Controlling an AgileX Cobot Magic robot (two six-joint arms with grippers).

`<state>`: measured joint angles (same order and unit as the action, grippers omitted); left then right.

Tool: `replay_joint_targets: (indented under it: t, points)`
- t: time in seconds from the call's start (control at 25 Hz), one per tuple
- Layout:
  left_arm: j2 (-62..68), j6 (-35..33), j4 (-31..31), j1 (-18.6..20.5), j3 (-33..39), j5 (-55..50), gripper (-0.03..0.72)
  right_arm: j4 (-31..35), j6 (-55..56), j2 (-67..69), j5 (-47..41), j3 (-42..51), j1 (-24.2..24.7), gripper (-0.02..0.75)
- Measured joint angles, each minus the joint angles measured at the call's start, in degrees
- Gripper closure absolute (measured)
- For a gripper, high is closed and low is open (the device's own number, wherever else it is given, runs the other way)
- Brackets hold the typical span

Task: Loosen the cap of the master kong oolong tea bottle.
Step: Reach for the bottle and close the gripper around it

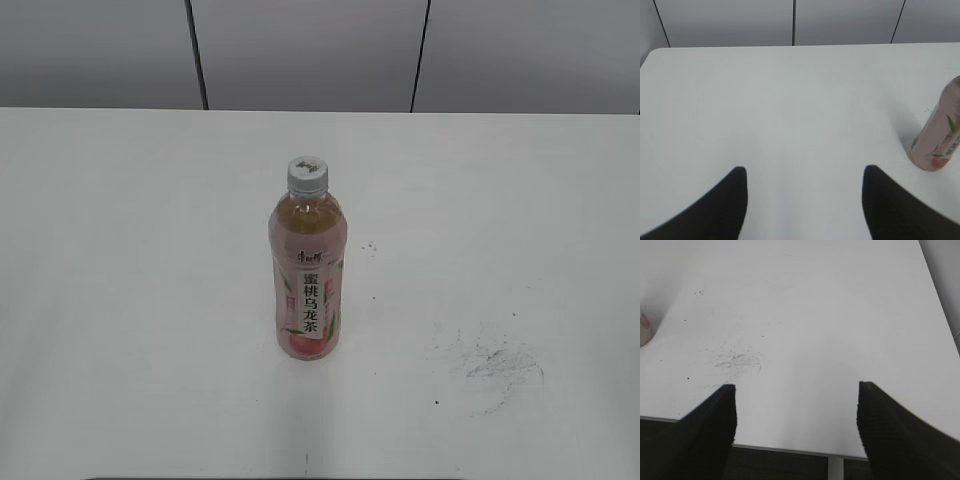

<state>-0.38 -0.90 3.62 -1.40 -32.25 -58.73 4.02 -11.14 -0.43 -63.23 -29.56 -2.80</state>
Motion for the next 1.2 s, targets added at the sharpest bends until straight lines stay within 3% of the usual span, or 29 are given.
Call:
replay_joint_targets:
  t: [1.2]
  points:
    - [0.0,0.0,0.6,0.0,0.0,0.0,0.251,0.0,0.0,0.0,0.0,0.0,0.0,0.174]
